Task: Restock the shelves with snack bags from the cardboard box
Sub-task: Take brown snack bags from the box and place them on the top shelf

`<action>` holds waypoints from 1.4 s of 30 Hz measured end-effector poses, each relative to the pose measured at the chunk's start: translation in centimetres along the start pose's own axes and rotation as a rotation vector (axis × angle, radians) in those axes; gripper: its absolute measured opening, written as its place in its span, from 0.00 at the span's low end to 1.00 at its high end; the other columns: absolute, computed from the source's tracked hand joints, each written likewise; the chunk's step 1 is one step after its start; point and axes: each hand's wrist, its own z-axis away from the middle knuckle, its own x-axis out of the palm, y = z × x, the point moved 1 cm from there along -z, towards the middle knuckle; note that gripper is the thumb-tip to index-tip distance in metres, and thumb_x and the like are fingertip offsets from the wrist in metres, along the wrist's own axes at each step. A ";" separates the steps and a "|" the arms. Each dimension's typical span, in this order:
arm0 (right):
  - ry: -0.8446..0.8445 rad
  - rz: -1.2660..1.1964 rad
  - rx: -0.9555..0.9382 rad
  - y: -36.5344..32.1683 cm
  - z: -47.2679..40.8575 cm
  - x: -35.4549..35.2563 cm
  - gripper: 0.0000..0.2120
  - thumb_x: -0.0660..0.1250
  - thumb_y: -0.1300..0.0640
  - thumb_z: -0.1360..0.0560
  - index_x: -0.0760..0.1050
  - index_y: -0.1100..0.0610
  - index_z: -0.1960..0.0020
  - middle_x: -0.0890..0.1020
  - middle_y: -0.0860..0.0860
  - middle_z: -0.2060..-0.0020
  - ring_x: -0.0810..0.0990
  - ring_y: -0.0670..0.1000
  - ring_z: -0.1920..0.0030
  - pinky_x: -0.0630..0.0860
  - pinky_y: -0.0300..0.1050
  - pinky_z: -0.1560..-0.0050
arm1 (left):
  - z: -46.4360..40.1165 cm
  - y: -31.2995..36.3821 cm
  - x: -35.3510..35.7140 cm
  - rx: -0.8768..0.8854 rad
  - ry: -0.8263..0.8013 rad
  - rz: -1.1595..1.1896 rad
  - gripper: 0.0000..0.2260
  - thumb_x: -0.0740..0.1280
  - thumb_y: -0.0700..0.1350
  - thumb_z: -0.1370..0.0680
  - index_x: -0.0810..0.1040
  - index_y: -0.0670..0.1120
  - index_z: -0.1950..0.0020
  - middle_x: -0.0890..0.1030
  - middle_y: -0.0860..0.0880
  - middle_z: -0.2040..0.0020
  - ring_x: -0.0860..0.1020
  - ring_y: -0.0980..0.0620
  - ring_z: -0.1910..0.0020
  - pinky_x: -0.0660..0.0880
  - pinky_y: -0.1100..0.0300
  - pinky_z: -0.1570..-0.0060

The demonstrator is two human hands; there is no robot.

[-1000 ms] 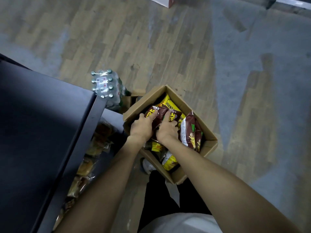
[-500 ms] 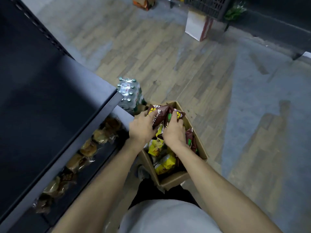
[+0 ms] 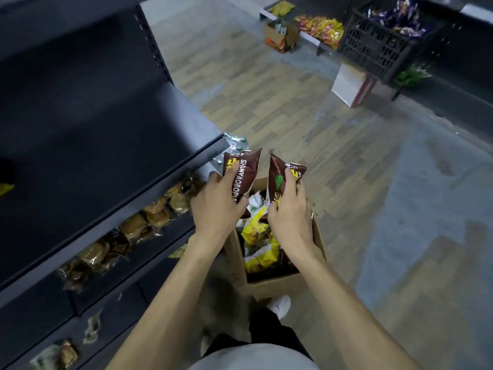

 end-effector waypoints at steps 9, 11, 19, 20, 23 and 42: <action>0.010 -0.072 -0.304 -11.6 7.0 1.8 0.37 0.67 0.60 0.26 0.54 0.52 0.22 0.71 0.59 0.38 0.73 0.63 0.42 0.72 0.57 0.43 | 8.2 -9.2 -7.5 -0.138 0.271 0.019 0.30 0.68 0.56 0.27 0.64 0.58 0.27 0.74 0.49 0.50 0.78 0.46 0.56 0.71 0.57 0.65; -0.012 -0.095 -0.362 -14.6 9.9 2.9 0.37 0.67 0.61 0.27 0.55 0.52 0.23 0.71 0.60 0.37 0.73 0.63 0.41 0.72 0.57 0.42 | 11.0 -12.3 -9.5 -0.217 0.303 0.015 0.30 0.68 0.56 0.28 0.64 0.58 0.27 0.73 0.49 0.50 0.78 0.47 0.55 0.70 0.56 0.64; -0.079 -0.171 -0.567 -23.4 21.1 6.0 0.36 0.67 0.61 0.26 0.55 0.52 0.23 0.72 0.59 0.41 0.74 0.61 0.44 0.75 0.57 0.46 | 21.6 -22.3 -15.4 -0.414 0.446 -0.036 0.30 0.69 0.54 0.28 0.65 0.57 0.27 0.72 0.50 0.52 0.77 0.48 0.57 0.70 0.57 0.67; -0.082 -0.169 -0.593 -24.1 22.1 6.1 0.36 0.67 0.60 0.25 0.54 0.51 0.23 0.72 0.59 0.41 0.74 0.60 0.44 0.76 0.55 0.47 | 22.6 -23.1 -15.9 -0.429 0.463 -0.037 0.30 0.69 0.54 0.28 0.65 0.57 0.27 0.72 0.50 0.52 0.77 0.48 0.57 0.70 0.57 0.67; -0.075 -0.178 -0.650 -26.0 24.4 5.9 0.36 0.68 0.59 0.25 0.54 0.51 0.23 0.71 0.57 0.39 0.74 0.58 0.42 0.74 0.52 0.47 | 24.9 -24.9 -17.4 -0.473 0.512 -0.034 0.31 0.70 0.54 0.29 0.66 0.57 0.27 0.72 0.51 0.52 0.76 0.50 0.57 0.73 0.57 0.69; 0.182 -0.366 -1.006 -47.3 21.0 -5.9 0.32 0.68 0.56 0.25 0.57 0.50 0.26 0.73 0.54 0.39 0.77 0.56 0.45 0.76 0.50 0.53 | 18.2 -25.4 -39.3 -0.328 0.967 -0.269 0.30 0.70 0.57 0.27 0.66 0.54 0.27 0.73 0.48 0.50 0.77 0.48 0.56 0.66 0.58 0.69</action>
